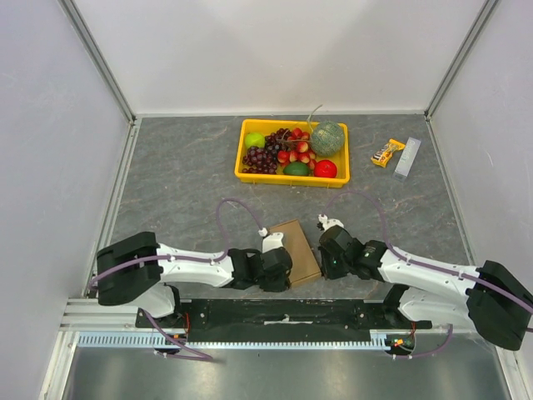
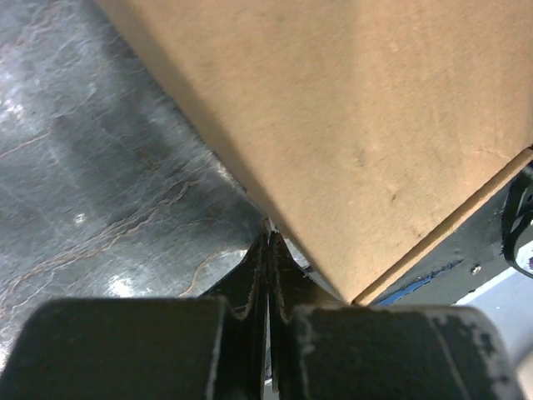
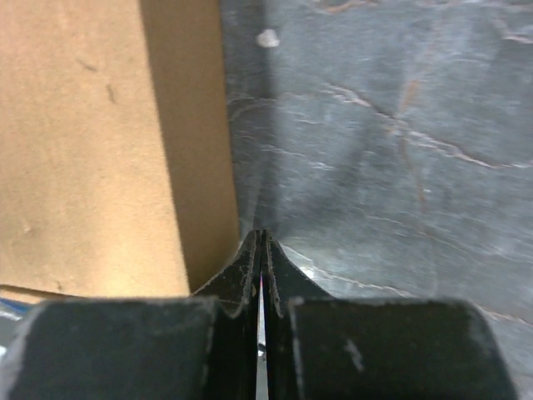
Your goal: Fold the paper box
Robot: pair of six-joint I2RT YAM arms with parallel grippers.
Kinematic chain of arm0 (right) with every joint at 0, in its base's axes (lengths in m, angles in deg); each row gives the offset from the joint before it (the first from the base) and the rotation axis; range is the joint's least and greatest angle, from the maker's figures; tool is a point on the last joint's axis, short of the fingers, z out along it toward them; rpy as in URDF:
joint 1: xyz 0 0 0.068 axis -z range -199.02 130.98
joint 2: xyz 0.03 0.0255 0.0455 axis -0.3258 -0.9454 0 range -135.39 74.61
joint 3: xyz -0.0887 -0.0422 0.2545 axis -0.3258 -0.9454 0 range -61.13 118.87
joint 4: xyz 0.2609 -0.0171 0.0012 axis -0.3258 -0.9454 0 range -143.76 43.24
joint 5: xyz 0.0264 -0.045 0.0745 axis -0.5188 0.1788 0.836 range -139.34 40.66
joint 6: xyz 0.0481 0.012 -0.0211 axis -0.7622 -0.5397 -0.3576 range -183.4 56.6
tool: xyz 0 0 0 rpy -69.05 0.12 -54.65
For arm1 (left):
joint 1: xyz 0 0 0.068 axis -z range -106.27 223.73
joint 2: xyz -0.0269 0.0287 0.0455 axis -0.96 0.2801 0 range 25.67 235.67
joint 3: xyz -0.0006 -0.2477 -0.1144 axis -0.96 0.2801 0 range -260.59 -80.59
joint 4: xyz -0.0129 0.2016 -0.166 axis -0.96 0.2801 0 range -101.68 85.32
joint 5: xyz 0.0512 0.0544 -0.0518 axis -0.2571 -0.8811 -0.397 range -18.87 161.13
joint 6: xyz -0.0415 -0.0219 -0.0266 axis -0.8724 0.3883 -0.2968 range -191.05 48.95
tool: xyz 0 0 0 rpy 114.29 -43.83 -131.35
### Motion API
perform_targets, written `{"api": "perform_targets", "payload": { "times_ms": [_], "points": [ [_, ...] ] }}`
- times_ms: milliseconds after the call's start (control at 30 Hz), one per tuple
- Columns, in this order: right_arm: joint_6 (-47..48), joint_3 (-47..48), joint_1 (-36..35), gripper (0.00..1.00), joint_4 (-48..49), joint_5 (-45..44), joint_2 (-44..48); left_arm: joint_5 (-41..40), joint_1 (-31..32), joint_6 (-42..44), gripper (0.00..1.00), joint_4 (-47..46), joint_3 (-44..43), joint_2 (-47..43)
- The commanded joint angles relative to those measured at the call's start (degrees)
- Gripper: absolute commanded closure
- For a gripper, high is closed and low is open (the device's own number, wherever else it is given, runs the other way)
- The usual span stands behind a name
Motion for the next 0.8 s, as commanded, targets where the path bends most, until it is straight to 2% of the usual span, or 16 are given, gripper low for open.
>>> {"api": "perform_targets", "payload": {
  "times_ms": [0,167,267,467,767],
  "points": [
    [0.7,5.2,-0.4,0.96,-8.2,-13.2,1.2,-3.0,-1.3,-4.0,0.98,3.9,7.6,-2.9],
    [4.5,11.1,2.4,0.96,-9.1,-14.3,-3.5,-5.2,-6.7,-2.3,0.98,6.8,11.0,-10.8],
    [7.7,14.7,3.9,0.96,-7.7,-13.5,-7.8,-4.7,-11.0,1.4,0.98,6.4,10.9,-11.6],
    [12.3,15.9,5.1,0.97,2.0,-4.2,-15.6,-2.7,-17.4,7.6,0.98,2.2,7.9,-5.8],
    [10.4,13.5,5.1,0.98,7.9,0.8,-16.1,1.2,-18.7,10.5,0.98,-3.3,4.3,1.8]
  ]
}}
